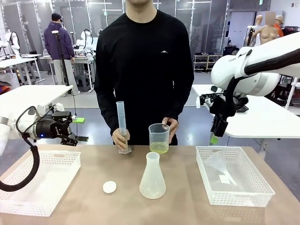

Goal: Prepare the solutions needed for the experiment.
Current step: Pick up the Plastic Funnel and insert it into the Big flask.

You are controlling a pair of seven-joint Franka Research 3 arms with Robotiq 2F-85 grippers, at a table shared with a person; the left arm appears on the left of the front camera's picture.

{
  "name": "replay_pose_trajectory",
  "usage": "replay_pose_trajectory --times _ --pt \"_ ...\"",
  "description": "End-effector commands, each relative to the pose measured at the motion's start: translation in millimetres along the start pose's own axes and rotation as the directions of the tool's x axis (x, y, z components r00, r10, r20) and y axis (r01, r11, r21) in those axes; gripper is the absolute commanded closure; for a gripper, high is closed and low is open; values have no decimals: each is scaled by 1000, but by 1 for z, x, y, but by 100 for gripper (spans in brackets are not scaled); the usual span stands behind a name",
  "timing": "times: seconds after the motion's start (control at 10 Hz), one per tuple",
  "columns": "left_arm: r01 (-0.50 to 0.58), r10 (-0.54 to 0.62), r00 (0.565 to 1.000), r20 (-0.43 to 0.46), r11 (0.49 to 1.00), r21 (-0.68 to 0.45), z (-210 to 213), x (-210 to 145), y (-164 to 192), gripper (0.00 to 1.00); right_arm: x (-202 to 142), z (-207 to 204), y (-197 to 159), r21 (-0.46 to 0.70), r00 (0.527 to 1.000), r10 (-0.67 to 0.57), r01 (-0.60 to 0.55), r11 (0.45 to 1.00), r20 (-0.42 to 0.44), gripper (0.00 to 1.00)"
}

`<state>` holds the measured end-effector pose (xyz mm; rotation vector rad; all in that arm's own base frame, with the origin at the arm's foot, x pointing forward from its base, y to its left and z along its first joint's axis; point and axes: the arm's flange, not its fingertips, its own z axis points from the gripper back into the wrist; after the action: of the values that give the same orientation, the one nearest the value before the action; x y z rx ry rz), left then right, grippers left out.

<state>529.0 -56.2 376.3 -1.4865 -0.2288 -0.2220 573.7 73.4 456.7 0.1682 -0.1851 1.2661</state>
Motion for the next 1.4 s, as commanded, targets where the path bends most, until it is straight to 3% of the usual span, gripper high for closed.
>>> replay_pose_trajectory --times 0.0,0.3,0.6,1.3 --pt "0 0 1000 -7 1000 -13 0 -1 -1 0 0 -5 -8 -4 977 191 -192 981 -93 0" --pt "0 0 1000 -7 1000 -13 0 -1 -1 0 -10 -17 -18 12 942 285 -288 958 -179 0" --pt "0 0 1000 -7 1000 -13 0 -1 -1 0 -10 -41 -29 88 942 304 -294 952 -141 0" --pt "0 0 1000 -7 1000 -13 0 -1 -1 0 -7 -86 -53 257 892 384 -323 911 -237 0"
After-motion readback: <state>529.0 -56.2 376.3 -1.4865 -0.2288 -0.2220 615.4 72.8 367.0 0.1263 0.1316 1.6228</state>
